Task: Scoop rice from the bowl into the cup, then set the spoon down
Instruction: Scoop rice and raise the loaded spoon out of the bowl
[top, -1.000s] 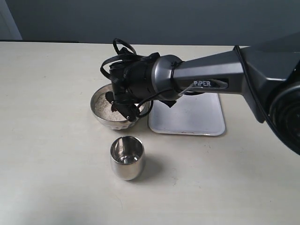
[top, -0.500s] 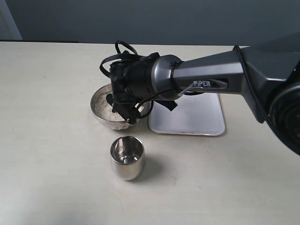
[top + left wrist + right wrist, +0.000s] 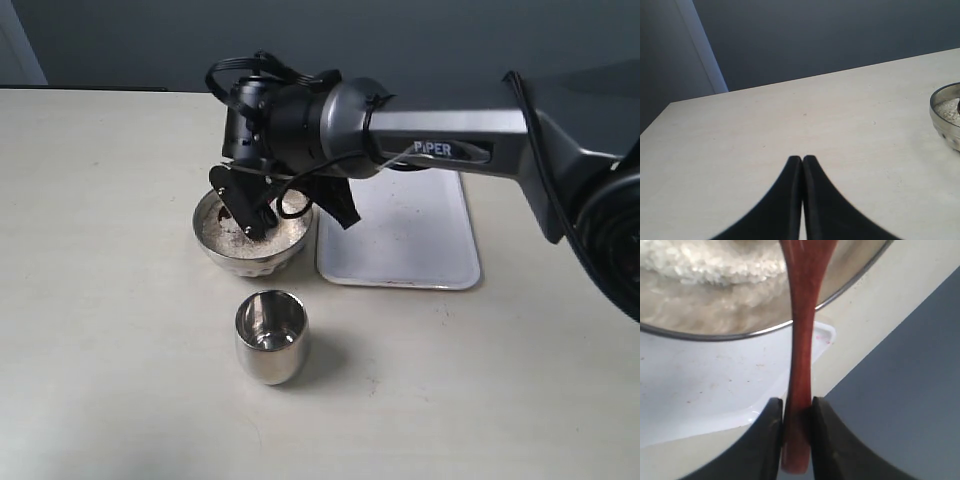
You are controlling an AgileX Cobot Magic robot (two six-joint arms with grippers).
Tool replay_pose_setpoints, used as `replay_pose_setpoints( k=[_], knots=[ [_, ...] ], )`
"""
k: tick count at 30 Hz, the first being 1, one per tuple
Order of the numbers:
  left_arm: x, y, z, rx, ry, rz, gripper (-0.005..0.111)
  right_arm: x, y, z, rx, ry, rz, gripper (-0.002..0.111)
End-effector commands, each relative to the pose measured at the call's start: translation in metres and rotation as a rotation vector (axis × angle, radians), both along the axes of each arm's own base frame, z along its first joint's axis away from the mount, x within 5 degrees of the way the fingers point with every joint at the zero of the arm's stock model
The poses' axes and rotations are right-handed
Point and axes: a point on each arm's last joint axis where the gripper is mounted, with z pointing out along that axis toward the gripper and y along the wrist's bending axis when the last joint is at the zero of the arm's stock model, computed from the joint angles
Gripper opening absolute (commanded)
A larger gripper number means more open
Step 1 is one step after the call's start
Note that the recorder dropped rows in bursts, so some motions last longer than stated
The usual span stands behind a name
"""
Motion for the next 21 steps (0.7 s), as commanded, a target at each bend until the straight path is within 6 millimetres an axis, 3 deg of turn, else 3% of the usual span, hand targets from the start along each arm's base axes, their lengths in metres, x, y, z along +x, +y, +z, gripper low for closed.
replay_pose_setpoints(
  k=[1,10,21],
  knots=[
    [0.000,0.000,0.002,-0.005,-0.021,-0.004,0.001,0.004,-0.005,0.004,0.028,0.093,-0.041,-0.001],
    [0.000,0.000,0.002,-0.005,-0.021,-0.004,0.001,0.012,-0.022,0.002,-0.009,0.150,-0.135,-0.001],
    [0.000,0.000,0.002,-0.005,-0.021,-0.004,0.001,0.006,-0.028,0.008,0.033,0.229,-0.206,-0.001]
  ],
)
